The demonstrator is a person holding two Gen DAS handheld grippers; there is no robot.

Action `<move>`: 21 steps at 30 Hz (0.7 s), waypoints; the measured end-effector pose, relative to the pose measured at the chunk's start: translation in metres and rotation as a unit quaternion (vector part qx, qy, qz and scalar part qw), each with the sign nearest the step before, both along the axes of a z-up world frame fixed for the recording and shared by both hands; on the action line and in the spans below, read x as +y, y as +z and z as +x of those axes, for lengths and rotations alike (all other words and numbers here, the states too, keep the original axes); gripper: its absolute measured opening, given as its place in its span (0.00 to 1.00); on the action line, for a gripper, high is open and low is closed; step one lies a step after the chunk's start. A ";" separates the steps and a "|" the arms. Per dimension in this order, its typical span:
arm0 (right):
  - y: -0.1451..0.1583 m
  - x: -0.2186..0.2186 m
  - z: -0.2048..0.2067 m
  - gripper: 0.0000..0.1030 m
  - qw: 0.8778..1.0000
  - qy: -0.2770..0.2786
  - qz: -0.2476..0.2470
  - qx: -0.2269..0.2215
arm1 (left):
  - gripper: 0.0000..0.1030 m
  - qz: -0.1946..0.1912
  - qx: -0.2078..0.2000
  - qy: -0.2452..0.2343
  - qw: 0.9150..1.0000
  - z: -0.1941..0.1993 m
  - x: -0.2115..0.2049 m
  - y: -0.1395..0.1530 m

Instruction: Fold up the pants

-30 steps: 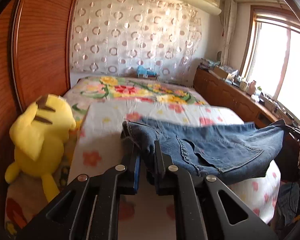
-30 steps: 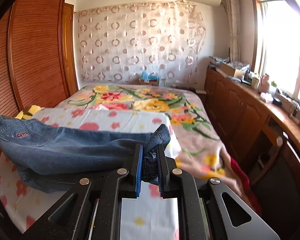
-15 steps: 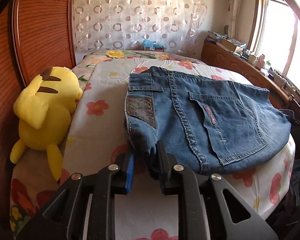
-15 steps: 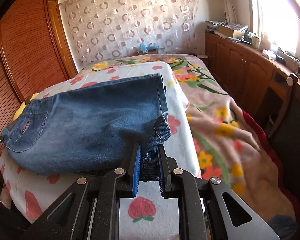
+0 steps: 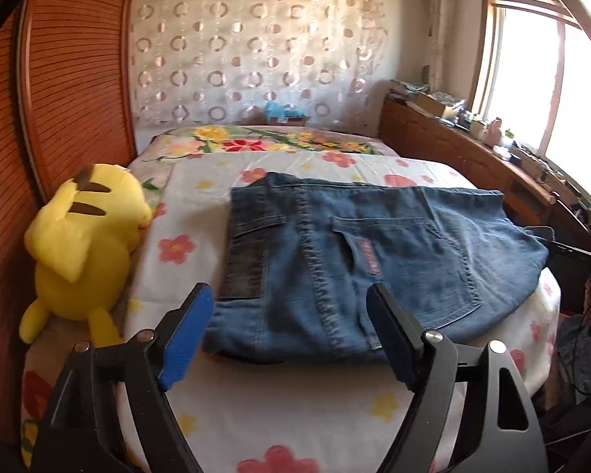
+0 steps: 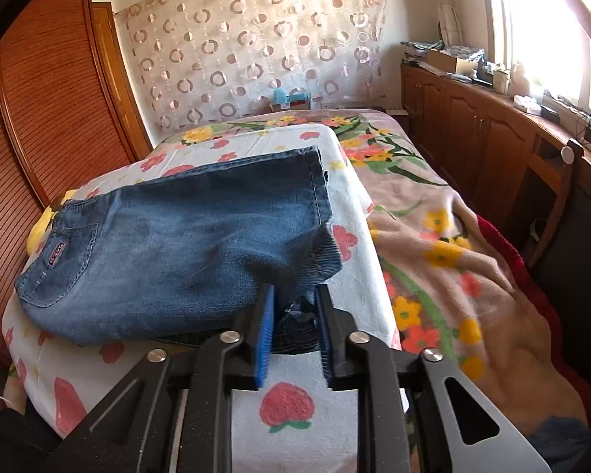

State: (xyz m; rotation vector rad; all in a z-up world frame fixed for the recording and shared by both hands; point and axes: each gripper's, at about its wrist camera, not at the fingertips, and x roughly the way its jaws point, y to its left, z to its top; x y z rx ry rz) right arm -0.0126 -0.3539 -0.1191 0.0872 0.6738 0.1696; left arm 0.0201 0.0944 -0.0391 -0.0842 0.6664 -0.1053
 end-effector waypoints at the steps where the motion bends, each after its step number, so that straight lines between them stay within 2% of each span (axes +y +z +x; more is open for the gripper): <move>1: 0.001 0.000 0.000 0.28 1.000 0.002 0.002 0.000 | 0.78 -0.001 0.004 -0.005 1.000 0.004 -0.005 -0.002; 5: 0.003 0.003 -0.001 0.31 1.000 0.001 -0.006 0.004 | 0.78 0.016 0.002 -0.022 1.000 0.012 -0.024 -0.002; 10: 0.009 0.000 -0.002 0.45 1.000 0.003 0.002 -0.005 | 0.78 0.020 0.001 -0.045 0.999 0.022 -0.050 -0.002; 17: -0.004 -0.003 0.019 0.46 1.000 -0.013 -0.008 0.019 | 0.78 0.017 -0.006 -0.071 0.997 0.029 -0.078 0.002; 21: -0.009 -0.012 0.023 0.53 0.999 -0.033 -0.011 0.027 | 0.78 0.018 -0.003 -0.083 0.996 0.031 -0.091 -0.001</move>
